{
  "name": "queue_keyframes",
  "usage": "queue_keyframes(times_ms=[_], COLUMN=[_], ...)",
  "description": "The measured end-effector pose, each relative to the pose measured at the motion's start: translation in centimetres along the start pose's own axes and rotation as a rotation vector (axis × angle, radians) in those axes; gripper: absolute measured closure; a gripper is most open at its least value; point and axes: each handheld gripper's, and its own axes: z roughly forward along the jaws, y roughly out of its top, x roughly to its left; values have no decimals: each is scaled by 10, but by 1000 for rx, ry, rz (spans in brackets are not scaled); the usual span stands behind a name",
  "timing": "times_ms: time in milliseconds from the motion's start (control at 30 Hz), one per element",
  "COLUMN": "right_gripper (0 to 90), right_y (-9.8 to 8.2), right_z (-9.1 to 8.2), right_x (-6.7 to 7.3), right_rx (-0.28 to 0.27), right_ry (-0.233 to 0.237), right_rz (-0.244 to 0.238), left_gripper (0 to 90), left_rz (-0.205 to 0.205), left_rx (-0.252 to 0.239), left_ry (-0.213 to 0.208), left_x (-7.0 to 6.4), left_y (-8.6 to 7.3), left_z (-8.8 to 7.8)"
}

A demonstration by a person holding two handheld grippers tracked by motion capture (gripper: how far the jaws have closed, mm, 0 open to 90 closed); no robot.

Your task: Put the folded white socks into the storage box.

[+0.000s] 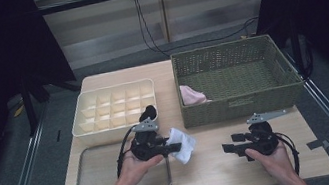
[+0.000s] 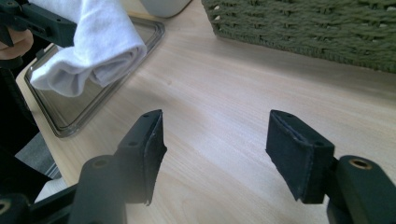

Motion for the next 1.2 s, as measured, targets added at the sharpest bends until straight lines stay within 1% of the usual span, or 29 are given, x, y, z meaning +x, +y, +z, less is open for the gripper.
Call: queue_keyframes(times_ms=[100, 167, 233, 267, 400, 467, 500, 533, 567, 600, 667, 733, 767, 800, 867, 933, 1033, 1067, 1100, 1200], right_gripper=[359, 358, 358, 359, 365, 364, 364, 364, 364, 364, 362, 361, 358, 358, 352, 350, 342, 337, 331, 325], right_y=[-1, -1, -2, -2, -2, -2, -2, -2, -3, -3, -2, -3, -3, -3, -2, -2, -2, -2, -2, -1], right_z=[0, 2, 2, 2, 0, 0, 0, 0, 0, 0, 0, 1, 1, 1, 2, 2, 2, 2, 1, 0], right_x=[0, 0, 0, 1, 1, 0, 0, 0, 0, 0, 0, 0, 0, 0, -1, -1, -1, -1, -1, -2], right_rx=[6, 15, 19, 20, 8, 11, 11, 11, 10, 10, 13, 14, 20, 20, 18, 22, 24, 21, 15, 7], right_ry=[-4, -1, -2, 1, 2, 0, 1, 1, 2, 2, 4, 4, 7, 7, 8, 4, 5, 4, -1, 1], right_rz=[6, 0, 3, 1, -6, -6, -4, -4, 1, 1, 1, 0, -2, -2, -6, -3, 5, 5, 5, 2], left_gripper=[660, 660, 660, 660, 660, 660, 660, 660, 660, 660, 660, 660, 660, 660, 660, 660, 661, 661, 661, 661], left_rz=[-5, -12, -15, -16, -21, -29, -30, -30, -31, -31, -35, -34, -46, -46, -42, -41, -63, -64, -66, -71], left_rx=[-10, -3, -1, 2, 7, 1, 3, 3, -9, -9, -23, -27, -47, -47, -52, -53, -55, -54, -65, -70], left_ry=[8, 16, 12, 17, 24, 32, 45, 45, 55, 55, 72, 79, 89, 89, 107, 111, 138, 140, 140, 141], left_x=[2, 5, 6, 6, 9, 11, 13, 13, 15, 15, 19, 20, 23, 23, 25, 27, 32, 33, 36, 38], left_y=[1, 0, -2, -3, -5, -5, -3, -3, -2, -2, -1, -1, -1, -1, 0, 1, 3, 4, 4, 4], left_z=[-5, -8, -11, -15, -18, -20, -23, -23, -28, -28, -36, -38, -44, -44, -50, -52, -58, -59, -63, -66])
